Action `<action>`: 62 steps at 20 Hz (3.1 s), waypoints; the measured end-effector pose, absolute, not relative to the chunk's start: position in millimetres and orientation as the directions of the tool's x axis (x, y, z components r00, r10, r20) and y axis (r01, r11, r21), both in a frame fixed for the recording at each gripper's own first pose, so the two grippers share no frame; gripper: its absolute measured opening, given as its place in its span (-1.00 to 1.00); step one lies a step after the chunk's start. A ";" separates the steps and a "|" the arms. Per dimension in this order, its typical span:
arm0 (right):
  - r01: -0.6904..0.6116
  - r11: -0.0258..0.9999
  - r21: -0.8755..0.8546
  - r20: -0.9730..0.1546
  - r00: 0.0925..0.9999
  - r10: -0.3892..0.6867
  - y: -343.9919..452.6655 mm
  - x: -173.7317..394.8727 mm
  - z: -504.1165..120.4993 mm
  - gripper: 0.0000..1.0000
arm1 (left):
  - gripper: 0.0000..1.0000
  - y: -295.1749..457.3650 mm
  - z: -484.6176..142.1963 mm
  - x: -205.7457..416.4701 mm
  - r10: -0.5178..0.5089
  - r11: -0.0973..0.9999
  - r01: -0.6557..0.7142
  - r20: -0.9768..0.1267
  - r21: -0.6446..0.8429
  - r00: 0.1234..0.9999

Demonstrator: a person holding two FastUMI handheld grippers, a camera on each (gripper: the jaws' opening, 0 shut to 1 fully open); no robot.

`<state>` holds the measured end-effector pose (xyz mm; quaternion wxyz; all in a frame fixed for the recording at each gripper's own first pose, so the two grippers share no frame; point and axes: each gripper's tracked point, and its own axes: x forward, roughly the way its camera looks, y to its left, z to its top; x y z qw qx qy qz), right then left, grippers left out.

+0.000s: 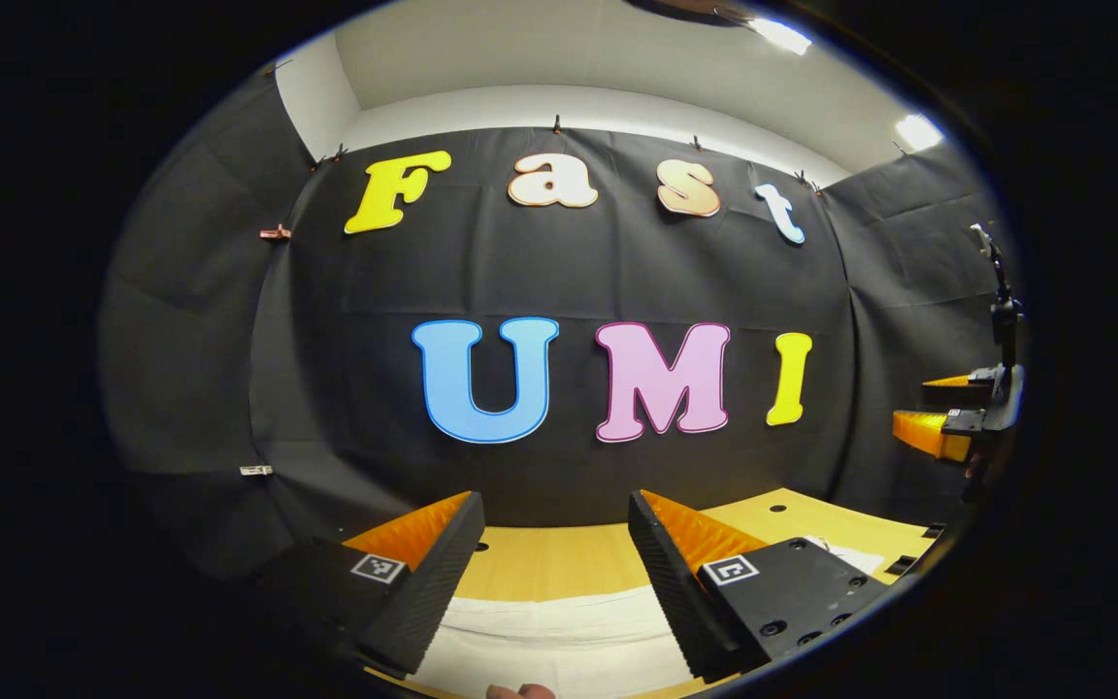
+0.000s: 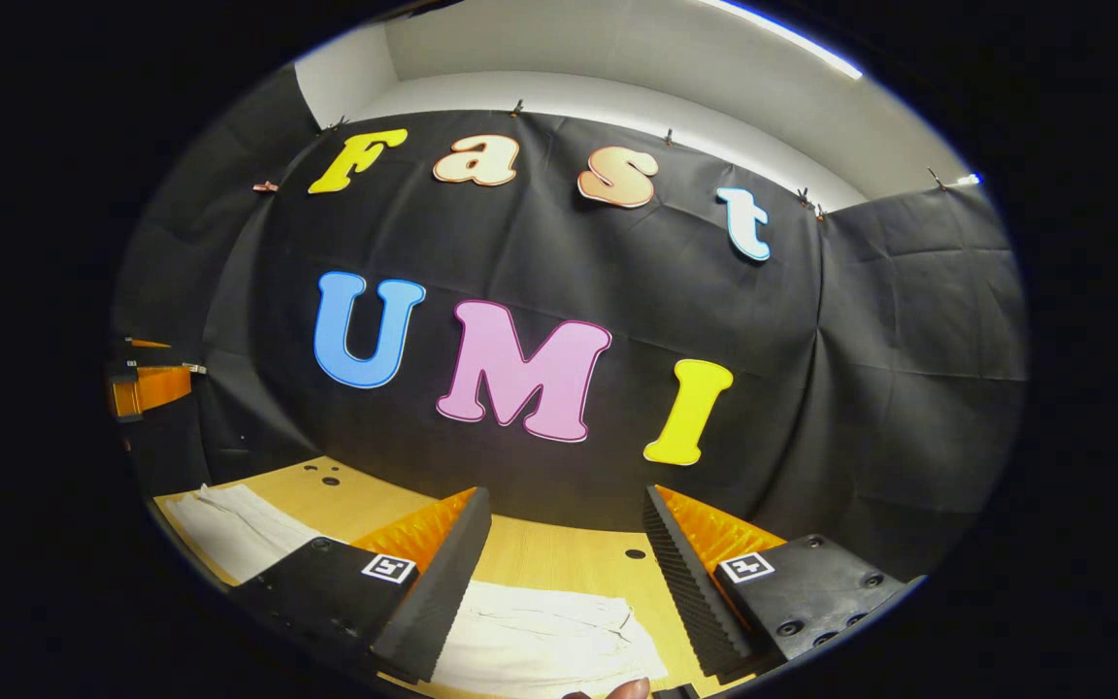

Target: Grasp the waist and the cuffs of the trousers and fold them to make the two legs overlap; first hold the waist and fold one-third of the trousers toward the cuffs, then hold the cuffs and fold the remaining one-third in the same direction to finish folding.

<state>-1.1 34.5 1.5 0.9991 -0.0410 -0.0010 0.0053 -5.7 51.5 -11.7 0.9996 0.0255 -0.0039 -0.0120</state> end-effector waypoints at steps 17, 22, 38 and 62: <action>0.048 0.964 -0.262 -0.133 0.988 -0.085 -2.3 -26.0 -47.2 0.95 | 0.93 155.6 -210.7 -28.1 -0.153 0.629 0.363 -0.348 0.687 0.925; 0.085 0.957 -0.278 -0.161 0.978 -0.134 -20.8 -34.5 -61.8 0.94 | 0.93 187.6 -302.2 -49.3 -0.168 0.448 0.583 -0.577 0.678 0.799; 0.100 0.951 -0.294 -0.194 0.968 -0.162 -35.8 -47.7 -73.7 0.95 | 0.88 242.5 -400.2 -35.6 0.002 0.125 0.764 -0.770 0.633 0.638; -0.619 0.473 -0.627 -0.642 0.755 0.135 -50.0 -53.0 -343.0 0.94 | -0.89 250.8 -429.7 -2.7 0.152 0.156 0.775 -0.790 0.613 0.594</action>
